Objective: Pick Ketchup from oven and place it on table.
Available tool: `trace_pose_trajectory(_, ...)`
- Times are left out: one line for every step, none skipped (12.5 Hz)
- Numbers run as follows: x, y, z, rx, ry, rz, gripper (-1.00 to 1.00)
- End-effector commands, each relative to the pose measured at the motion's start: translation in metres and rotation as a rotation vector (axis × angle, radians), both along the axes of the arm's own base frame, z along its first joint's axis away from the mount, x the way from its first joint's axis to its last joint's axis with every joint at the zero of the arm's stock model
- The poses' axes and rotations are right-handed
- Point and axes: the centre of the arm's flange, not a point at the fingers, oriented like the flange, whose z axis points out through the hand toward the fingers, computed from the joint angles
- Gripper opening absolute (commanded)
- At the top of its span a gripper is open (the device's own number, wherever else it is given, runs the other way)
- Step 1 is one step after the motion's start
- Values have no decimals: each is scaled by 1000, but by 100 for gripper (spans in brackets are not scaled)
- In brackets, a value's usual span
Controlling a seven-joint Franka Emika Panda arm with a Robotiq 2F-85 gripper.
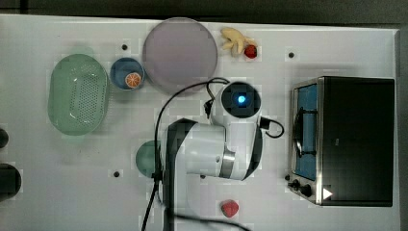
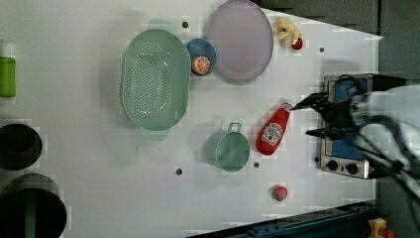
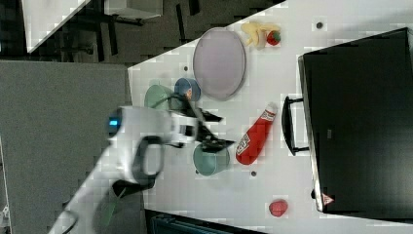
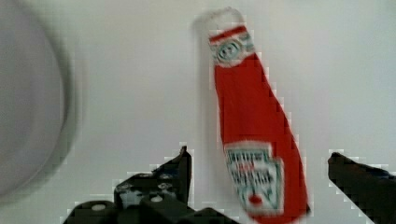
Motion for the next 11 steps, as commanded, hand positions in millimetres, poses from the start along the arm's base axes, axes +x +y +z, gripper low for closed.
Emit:
trace_pose_trajectory(34,11,178,26,-257,-51,100)
trace_pose_trajectory(30,10,218,26,-256,-40,100)
trace_pose_trajectory(27,8,240,20,-239,-56,100)
trace_pose_trajectory(25,7,255,2,-215,-54,100)
trace_pose_trajectory(19,5,274,-37,-163,-43,100)
trace_pose_trajectory(13,7,282,-36,-119,-42,100)
trace_pose_trajectory(10,6,289,-35,-101,-43,100)
trace_pose_trajectory(7,5,295,-35,-84,-44,100)
trace_pose_trajectory(7,6,297,-35,-82,-43,100)
trace_pose_trajectory(7,6,296,-35,-79,-43,100)
trace_pose_trajectory(7,6,293,-35,-73,-43,100)
